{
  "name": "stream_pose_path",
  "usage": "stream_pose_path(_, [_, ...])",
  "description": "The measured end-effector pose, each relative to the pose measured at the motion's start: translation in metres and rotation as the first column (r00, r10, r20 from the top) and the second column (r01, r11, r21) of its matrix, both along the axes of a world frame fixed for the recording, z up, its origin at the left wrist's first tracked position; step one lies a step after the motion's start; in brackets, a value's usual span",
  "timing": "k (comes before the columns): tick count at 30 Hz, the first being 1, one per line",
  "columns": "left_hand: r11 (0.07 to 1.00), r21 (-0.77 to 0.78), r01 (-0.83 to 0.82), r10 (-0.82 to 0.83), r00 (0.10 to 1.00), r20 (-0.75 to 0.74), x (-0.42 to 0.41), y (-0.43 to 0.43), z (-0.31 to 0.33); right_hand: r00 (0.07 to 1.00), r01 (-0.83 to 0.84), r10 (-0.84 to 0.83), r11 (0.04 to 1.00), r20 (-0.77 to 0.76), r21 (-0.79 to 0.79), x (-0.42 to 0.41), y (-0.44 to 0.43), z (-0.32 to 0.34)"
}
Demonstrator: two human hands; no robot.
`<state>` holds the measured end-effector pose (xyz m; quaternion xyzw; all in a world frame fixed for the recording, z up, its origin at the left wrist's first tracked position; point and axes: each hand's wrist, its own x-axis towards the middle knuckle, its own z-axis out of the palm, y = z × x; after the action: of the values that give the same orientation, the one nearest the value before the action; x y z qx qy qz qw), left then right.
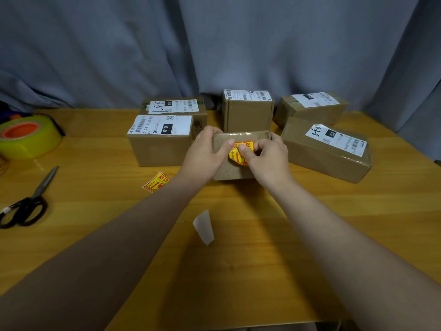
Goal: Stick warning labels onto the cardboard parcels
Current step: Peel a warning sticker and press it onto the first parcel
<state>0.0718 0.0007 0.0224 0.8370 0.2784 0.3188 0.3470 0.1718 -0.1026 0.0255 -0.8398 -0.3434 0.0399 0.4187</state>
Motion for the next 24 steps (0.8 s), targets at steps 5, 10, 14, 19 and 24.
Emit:
stream_pose_path(5, [1.0,0.01,-0.011,0.011,1.0,0.0,0.002,0.0,-0.002,1.0,0.025,-0.026,0.999,0.012,0.027,-0.004,0.002,0.001])
stream_pose_path(10, [1.0,0.02,-0.008,0.008,1.0,0.019,0.0,-0.001,-0.002,0.997,0.042,-0.048,0.995,0.061,0.092,0.0,0.003,-0.003])
stream_pose_path(14, [1.0,0.018,-0.001,0.001,1.0,0.002,-0.001,0.001,0.0,0.998,0.057,-0.062,0.991,0.033,0.124,0.001,0.002,0.0])
stream_pose_path(19, [1.0,-0.022,0.012,-0.012,1.0,0.014,-0.002,-0.001,0.002,0.989,0.131,-0.119,0.98,-0.082,0.15,0.012,-0.006,0.004])
stream_pose_path(24, [0.999,-0.03,0.013,-0.013,1.0,-0.001,-0.002,-0.001,0.002,0.992,0.119,-0.112,0.984,-0.064,0.13,0.019,-0.01,0.002])
